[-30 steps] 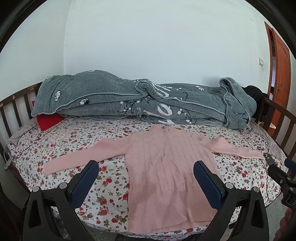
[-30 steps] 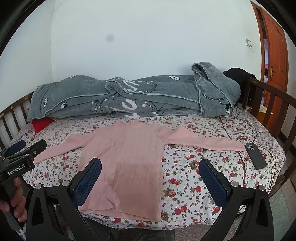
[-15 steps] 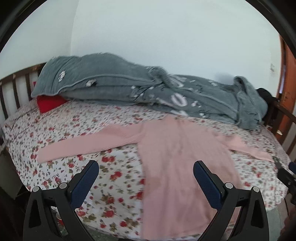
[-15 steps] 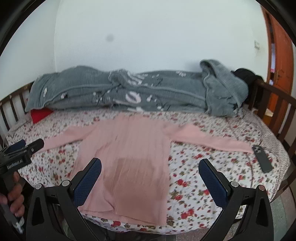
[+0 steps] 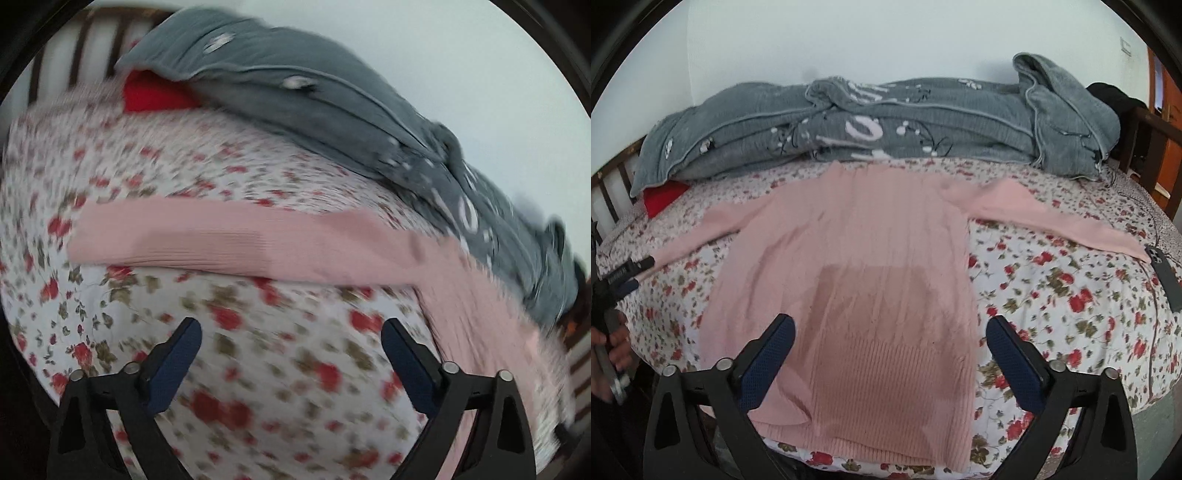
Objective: Fold small clothes
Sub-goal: 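Grasp the sweater sleeve cuff with the left gripper and lift it, then lay the sleeve across the sweater body and open the left gripper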
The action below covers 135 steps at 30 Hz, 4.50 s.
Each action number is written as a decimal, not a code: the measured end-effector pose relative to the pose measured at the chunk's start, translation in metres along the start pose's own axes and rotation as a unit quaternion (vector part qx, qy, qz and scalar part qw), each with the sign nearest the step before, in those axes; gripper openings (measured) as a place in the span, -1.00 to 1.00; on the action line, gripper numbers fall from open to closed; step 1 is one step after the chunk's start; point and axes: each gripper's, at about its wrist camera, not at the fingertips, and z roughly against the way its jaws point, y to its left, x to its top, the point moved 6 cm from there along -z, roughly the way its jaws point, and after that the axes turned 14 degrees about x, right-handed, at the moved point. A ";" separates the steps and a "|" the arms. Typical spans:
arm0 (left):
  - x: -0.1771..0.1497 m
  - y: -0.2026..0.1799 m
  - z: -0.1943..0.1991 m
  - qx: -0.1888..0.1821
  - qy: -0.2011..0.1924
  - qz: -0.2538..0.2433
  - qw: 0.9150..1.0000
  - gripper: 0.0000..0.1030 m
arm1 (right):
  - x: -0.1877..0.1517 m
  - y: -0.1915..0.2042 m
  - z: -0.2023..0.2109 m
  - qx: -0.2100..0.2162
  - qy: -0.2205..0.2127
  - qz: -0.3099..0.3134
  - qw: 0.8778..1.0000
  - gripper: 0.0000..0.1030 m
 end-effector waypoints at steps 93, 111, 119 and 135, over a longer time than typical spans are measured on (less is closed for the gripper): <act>0.017 -0.209 -0.102 -0.101 0.014 -0.097 0.990 0.55 | 0.096 -0.150 -0.160 -0.009 -0.021 -0.067 0.997 -0.34; 0.022 -0.207 -0.095 -0.087 -0.011 -0.085 0.992 0.55 | 0.097 -0.151 -0.156 -0.014 -0.035 -0.068 0.997 -0.70; 0.018 -0.227 -0.070 -0.135 -0.057 -0.132 0.980 0.52 | 0.099 -0.153 -0.147 -0.005 -0.060 -0.076 0.995 -0.87; 0.011 -0.238 -0.069 -0.179 -0.043 -0.153 0.971 0.45 | 0.096 -0.158 -0.151 -0.001 -0.047 -0.090 0.995 -0.86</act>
